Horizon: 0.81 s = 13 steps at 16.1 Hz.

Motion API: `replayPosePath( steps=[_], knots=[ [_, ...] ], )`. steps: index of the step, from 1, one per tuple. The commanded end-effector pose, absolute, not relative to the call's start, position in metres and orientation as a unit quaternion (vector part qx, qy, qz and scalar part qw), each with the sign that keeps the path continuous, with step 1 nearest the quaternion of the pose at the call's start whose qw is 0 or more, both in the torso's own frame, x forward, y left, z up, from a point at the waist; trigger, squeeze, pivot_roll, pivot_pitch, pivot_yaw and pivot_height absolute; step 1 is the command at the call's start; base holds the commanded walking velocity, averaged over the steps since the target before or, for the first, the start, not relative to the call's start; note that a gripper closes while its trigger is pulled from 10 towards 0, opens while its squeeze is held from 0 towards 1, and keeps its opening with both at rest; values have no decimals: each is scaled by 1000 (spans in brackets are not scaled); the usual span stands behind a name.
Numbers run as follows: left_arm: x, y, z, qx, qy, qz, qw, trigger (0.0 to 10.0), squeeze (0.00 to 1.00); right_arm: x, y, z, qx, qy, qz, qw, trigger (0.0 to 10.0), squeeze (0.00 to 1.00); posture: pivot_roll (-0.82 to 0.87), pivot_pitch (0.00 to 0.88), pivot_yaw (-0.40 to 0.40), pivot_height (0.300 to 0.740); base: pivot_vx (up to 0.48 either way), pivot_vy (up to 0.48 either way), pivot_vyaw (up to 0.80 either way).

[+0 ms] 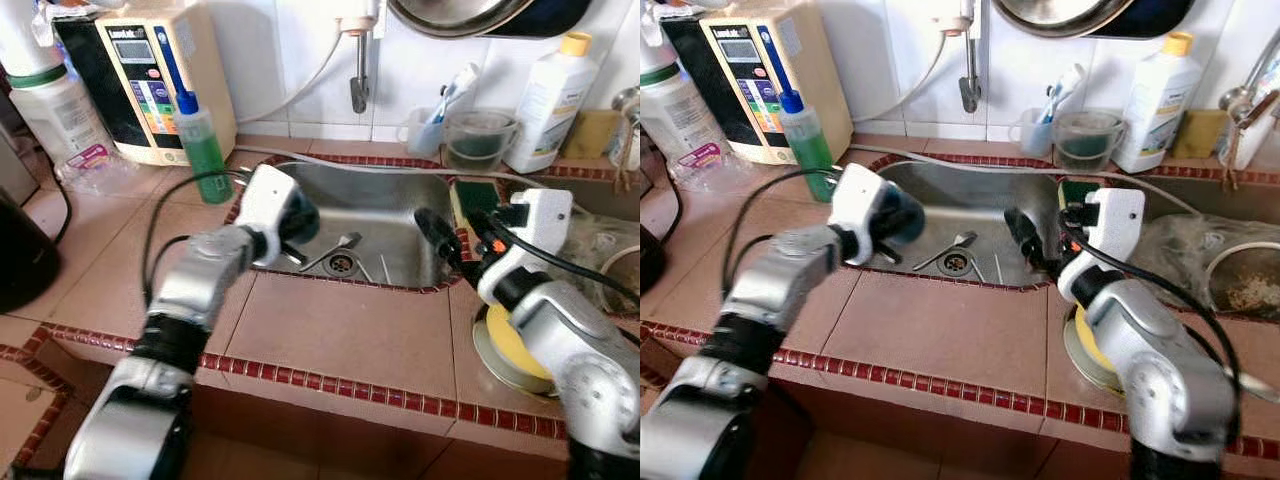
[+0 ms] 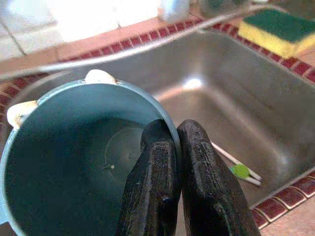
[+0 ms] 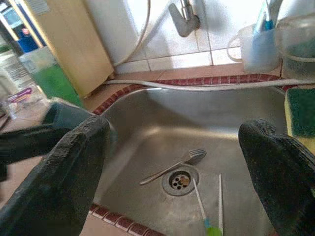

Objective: Kitchen organization

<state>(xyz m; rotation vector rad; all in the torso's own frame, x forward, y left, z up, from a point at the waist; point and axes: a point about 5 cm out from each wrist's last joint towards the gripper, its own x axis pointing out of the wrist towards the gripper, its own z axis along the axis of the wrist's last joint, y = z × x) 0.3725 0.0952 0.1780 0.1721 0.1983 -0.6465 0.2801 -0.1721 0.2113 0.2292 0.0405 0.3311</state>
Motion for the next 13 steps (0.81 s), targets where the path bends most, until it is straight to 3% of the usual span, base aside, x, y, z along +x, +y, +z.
replayPosePath(
  steps=[1, 4, 13],
  knots=[
    [376, 90, 182, 100, 88, -321, 938, 10000, 0, 274, -169, 214, 112, 23, 180, 977, 10000, 0, -319, 86, 117, 740, 0, 0, 0],
    [373, 71, 159, 133, 128, -354, 917, 10000, 0, 258, -160, 211, 109, 42, 205, 972, 10000, 0, -353, 114, 132, 740, 0, 0, 0],
    [374, 71, 139, 155, 186, -375, 895, 10000, 0, 247, -151, 213, 105, 45, 209, 971, 10000, 0, -387, 127, 176, 740, 0, 0, 0]
  ],
)
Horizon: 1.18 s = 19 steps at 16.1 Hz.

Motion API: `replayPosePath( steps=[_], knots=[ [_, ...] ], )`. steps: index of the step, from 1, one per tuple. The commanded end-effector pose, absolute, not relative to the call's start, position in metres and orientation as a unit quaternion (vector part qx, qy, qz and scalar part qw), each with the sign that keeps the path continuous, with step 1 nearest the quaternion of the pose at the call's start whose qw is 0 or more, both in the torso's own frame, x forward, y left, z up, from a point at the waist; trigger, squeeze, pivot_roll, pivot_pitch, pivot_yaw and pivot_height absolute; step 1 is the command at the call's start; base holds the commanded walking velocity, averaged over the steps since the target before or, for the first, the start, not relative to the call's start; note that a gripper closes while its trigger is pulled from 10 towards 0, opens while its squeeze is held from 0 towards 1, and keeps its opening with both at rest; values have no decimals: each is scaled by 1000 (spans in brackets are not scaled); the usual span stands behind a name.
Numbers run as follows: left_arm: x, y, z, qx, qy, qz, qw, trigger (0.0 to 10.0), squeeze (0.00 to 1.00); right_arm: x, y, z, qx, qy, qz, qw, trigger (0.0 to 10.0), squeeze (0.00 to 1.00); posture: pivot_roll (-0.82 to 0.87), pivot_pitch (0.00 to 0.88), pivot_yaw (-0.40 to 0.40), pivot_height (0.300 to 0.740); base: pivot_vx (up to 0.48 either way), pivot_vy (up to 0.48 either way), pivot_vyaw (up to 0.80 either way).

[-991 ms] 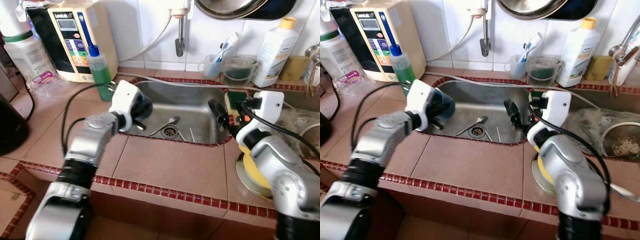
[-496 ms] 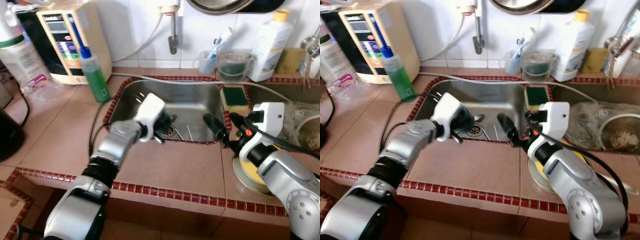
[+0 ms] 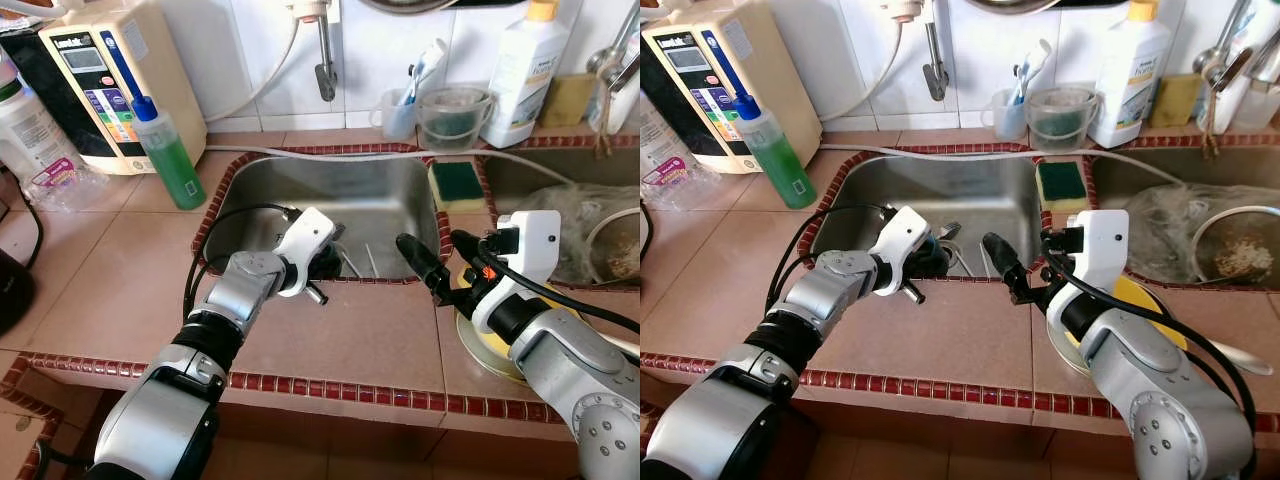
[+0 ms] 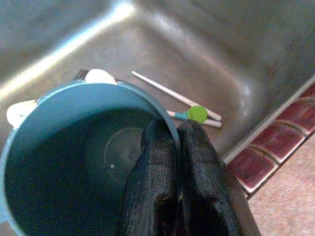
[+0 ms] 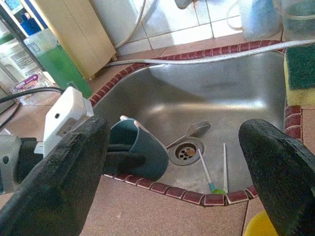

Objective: Kitchen organization

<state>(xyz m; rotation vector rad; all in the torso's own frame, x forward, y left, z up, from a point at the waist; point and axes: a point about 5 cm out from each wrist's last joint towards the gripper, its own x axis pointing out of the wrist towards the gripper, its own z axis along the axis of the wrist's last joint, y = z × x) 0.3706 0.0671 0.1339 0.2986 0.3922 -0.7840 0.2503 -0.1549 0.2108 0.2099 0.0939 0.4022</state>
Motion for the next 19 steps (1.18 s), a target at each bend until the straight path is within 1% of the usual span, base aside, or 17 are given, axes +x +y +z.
replayPosePath(
  steps=[1, 4, 5, 10, 15, 17, 18, 19],
  knots=[
    [375, 72, 139, 154, 189, -373, 895, 10000, 0, 247, -152, 213, 105, 45, 206, 972, 10000, 0, -387, 127, 180, 740, 0, 0, 0],
    [376, 71, 142, 156, 183, -378, 894, 10000, 4, 248, -154, 214, 107, 44, 201, 973, 10000, 0, -384, 126, 177, 740, 0, 0, 0],
    [377, 72, 142, 147, 182, -375, 897, 10000, 1000, 249, -155, 215, 106, 43, 202, 973, 10000, 0, -382, 127, 175, 740, 0, 0, 0],
    [379, 76, 145, 147, 179, -371, 899, 10000, 1000, 253, -152, 217, 106, 39, 209, 971, 10000, 0, -368, 120, 167, 740, 0, 0, 0],
    [381, 86, 149, 146, 175, -362, 904, 10000, 1000, 257, -152, 220, 108, 28, 205, 972, 10000, 0, -355, 127, 160, 740, 0, 0, 0],
    [383, 94, 159, 123, 147, -348, 918, 10000, 1000, 259, -154, 228, 106, -13, 195, 975, 10000, 0, -352, 127, 159, 740, 0, 0, 0],
    [384, 95, 161, 119, 140, -346, 920, 10000, 1000, 259, -154, 229, 106, -17, 194, 975, 10000, 0, -352, 127, 159, 740, 0, 0, 0],
    [384, 99, 169, 98, 110, -339, 929, 10000, 1000, 259, -153, 233, 103, -42, 190, 975, 10000, 0, -345, 128, 152, 740, 0, 0, 0]
  ],
)
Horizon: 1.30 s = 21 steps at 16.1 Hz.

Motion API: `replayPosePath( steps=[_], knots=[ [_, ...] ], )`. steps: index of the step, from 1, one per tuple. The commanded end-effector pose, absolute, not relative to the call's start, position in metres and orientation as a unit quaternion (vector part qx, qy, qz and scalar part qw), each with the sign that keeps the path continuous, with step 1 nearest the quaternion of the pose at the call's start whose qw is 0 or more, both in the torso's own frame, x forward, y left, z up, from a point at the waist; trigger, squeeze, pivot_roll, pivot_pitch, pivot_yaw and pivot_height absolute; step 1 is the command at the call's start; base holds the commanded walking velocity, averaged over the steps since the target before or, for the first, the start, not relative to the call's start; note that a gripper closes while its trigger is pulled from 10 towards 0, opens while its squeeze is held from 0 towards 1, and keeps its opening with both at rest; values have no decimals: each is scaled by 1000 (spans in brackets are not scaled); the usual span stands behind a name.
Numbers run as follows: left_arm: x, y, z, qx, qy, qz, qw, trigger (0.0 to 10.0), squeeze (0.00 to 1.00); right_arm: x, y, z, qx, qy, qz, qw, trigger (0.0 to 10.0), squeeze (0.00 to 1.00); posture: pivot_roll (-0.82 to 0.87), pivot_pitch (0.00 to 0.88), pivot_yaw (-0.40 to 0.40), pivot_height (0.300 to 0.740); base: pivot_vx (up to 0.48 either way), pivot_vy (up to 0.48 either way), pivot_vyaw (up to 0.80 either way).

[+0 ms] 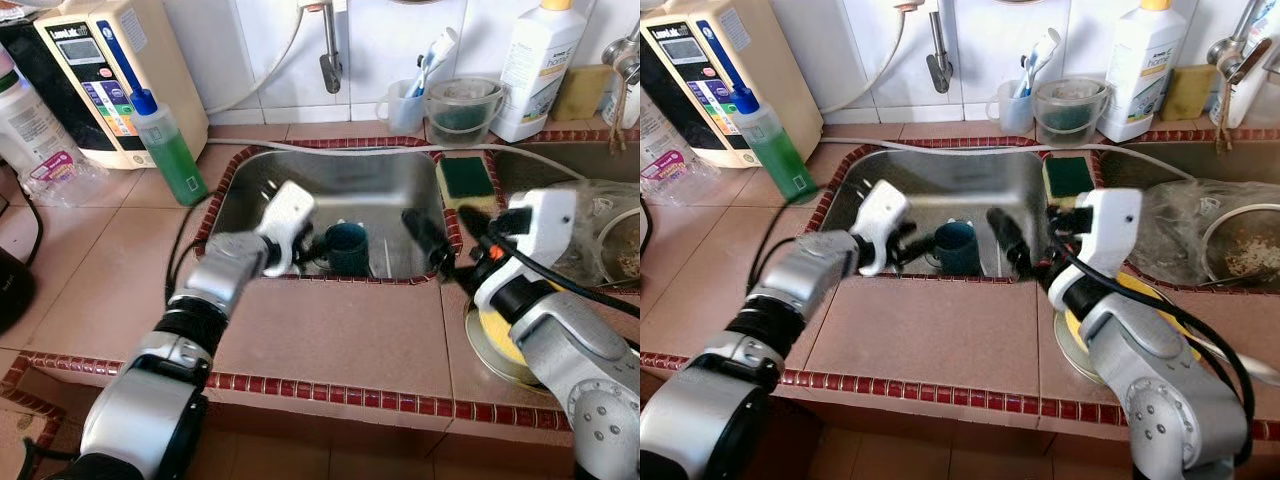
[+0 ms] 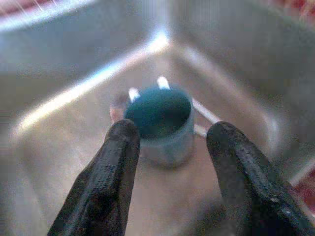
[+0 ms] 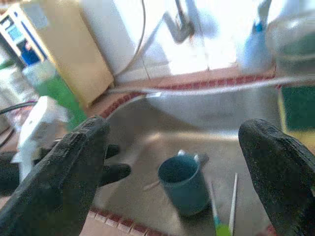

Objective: Kitchen organization

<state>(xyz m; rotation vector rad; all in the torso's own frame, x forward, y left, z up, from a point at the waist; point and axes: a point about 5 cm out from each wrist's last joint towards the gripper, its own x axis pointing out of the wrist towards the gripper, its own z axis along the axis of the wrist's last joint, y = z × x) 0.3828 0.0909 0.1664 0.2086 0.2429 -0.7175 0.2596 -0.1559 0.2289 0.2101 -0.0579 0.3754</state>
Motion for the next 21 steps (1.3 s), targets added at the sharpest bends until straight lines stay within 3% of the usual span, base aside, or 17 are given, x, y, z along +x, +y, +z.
replayPosePath(
  steps=[1, 7, 9, 11, 12, 13, 21],
  knots=[
    [383, 102, 176, 77, 85, -332, 936, 10000, 1000, 259, -153, 235, 102, -59, 187, 975, 10000, 0, -339, 126, 148, 740, 0, 0, 0],
    [363, 118, 207, 28, -82, -273, 958, 10000, 1000, 270, -156, 228, 60, -129, 80, 987, 10000, 0, -310, 113, 130, 740, 0, 0, 0],
    [345, 120, 205, 5, -127, -245, 961, 10000, 1000, 271, -154, 221, -17, -158, 42, 986, 10000, 0, -299, 104, 123, 740, 0, 0, 0],
    [334, 123, 206, 11, -164, -218, 962, 10000, 1000, 271, -153, 216, -42, -173, 26, 984, 10000, 0, -293, 95, 115, 740, 0, 0, 0],
    [328, 129, 208, 3, -172, -205, 963, 10000, 294, 270, -151, 214, -53, -185, 28, 981, 10000, 0, -287, 87, 108, 740, 0, 0, 0],
    [324, 132, 208, -12, -174, -205, 963, 10000, 0, 270, -150, 212, -61, -189, 28, 980, 10000, 0, -284, 85, 107, 740, 0, 0, 0],
    [297, 130, 213, -41, -207, -201, 957, 10000, 0, 275, -146, 208, -86, -220, 35, 971, 10000, 0, -255, 73, 81, 740, 0, -97, 0]
  ],
)
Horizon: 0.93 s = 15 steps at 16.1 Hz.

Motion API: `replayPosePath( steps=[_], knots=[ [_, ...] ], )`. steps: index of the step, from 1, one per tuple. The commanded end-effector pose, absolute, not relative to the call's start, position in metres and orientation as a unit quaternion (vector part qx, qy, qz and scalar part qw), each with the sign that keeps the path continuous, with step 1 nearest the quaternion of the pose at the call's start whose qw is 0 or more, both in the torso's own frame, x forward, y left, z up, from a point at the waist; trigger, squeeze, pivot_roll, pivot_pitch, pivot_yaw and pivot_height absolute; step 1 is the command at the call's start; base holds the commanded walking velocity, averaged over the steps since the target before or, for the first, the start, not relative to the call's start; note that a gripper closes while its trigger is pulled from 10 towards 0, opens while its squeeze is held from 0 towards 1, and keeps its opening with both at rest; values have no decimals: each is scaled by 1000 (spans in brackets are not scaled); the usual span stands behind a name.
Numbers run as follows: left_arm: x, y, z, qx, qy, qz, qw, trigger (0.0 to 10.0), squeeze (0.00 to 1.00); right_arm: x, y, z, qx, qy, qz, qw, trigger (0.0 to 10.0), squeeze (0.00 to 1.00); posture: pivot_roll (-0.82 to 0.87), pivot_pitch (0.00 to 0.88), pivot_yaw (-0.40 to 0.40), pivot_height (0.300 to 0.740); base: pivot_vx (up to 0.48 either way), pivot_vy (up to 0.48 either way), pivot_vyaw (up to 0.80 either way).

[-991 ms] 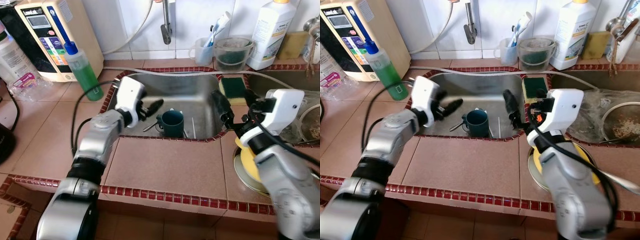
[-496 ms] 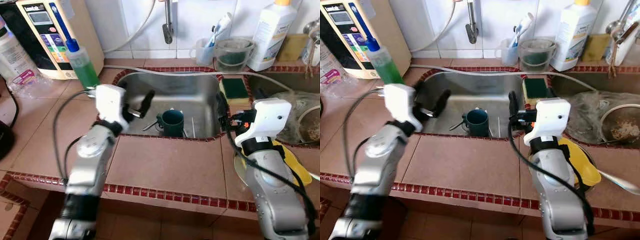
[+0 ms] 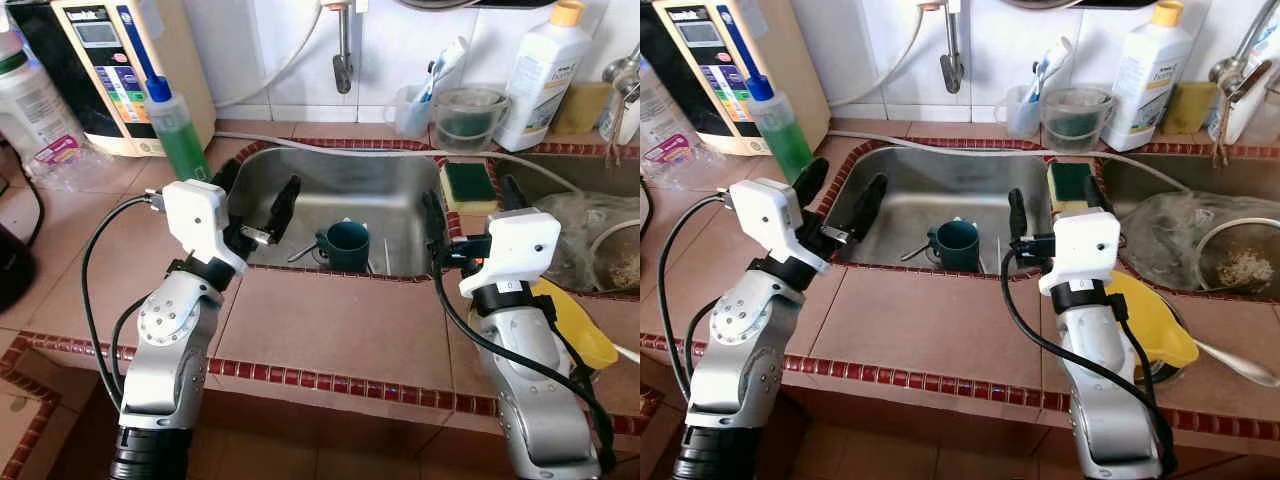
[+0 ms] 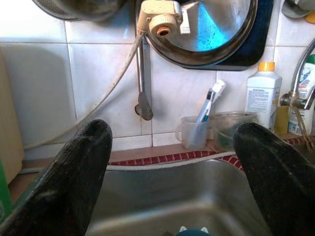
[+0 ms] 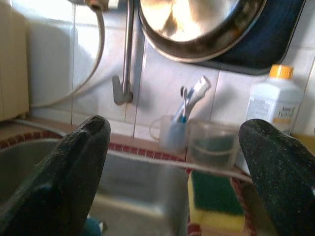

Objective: Kitchen organization

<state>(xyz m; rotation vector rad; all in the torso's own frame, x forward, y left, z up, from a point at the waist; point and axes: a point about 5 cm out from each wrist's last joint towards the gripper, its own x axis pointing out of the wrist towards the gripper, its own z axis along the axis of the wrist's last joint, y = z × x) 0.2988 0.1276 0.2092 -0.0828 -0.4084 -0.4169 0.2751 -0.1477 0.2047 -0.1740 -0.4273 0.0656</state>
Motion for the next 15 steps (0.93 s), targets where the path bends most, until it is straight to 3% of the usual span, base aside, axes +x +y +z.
replayPosePath(
  steps=[1, 8, 13, 15],
  knots=[
    [297, 132, 213, -39, -207, -198, 957, 10000, 0, 277, -146, 209, -89, -226, 38, 969, 10000, 0, -254, 76, 81, 740, 0, -480, 0],
    [294, 136, 224, -40, -217, -194, 956, 10000, 0, 274, -144, 242, -35, -309, 49, 949, 10000, 0, -246, 80, 78, 740, 0, -480, 0],
    [292, 138, 226, -39, -215, -193, 956, 10000, 0, 271, -143, 244, -37, -315, 56, 947, 10000, 0, -240, 84, 78, 740, 0, -480, 0],
    [292, 137, 222, -35, -200, -195, 960, 10000, 0, 267, -143, 243, -44, -311, 68, 947, 10000, 0, -241, 90, 78, 740, 0, -148, 0]
  ],
)
